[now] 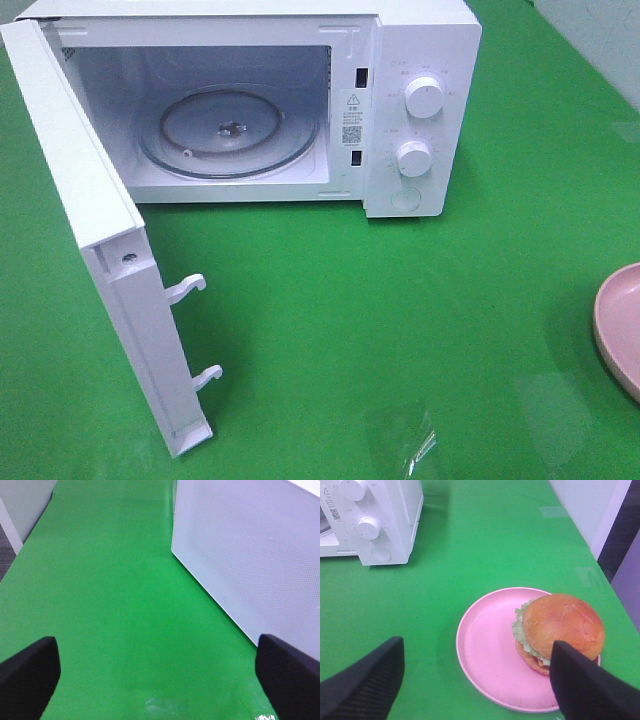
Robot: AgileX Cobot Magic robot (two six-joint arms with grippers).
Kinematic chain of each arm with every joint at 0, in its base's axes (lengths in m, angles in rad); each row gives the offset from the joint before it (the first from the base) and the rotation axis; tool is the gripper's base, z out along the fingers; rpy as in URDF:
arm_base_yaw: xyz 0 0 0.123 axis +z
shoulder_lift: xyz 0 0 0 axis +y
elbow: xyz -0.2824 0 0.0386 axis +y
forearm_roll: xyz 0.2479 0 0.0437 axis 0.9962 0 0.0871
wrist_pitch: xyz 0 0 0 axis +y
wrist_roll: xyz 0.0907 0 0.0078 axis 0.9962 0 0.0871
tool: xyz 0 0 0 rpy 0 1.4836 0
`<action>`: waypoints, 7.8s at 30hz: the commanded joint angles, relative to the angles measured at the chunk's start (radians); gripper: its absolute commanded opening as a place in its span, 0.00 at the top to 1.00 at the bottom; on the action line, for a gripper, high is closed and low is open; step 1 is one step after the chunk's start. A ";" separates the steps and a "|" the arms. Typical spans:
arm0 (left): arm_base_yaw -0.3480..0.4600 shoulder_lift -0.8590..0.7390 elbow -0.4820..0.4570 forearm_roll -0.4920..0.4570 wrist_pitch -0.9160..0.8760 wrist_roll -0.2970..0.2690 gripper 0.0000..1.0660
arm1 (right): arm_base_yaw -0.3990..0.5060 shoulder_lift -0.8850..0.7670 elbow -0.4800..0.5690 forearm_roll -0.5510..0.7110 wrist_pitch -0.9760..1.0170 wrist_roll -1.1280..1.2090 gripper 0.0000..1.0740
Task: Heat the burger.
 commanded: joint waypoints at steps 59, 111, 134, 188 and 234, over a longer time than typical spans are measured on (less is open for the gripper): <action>0.001 1.075 0.305 0.298 -1.733 -0.198 1.00 | -0.003 -0.027 0.003 -0.002 -0.010 -0.011 0.30; -0.623 1.593 0.100 0.053 -1.861 -0.101 1.00 | -0.003 -0.027 0.003 -0.002 -0.010 -0.010 0.30; -0.750 1.882 -0.345 -0.142 -1.768 -0.022 1.00 | -0.003 -0.027 0.003 -0.002 -0.010 -0.010 0.30; -0.864 1.787 -0.480 -0.328 -0.891 0.188 0.07 | -0.003 -0.027 0.003 -0.001 -0.010 -0.010 0.30; -0.003 1.007 -0.350 0.001 0.073 -0.007 0.08 | -0.003 -0.027 0.003 -0.001 -0.010 -0.010 0.30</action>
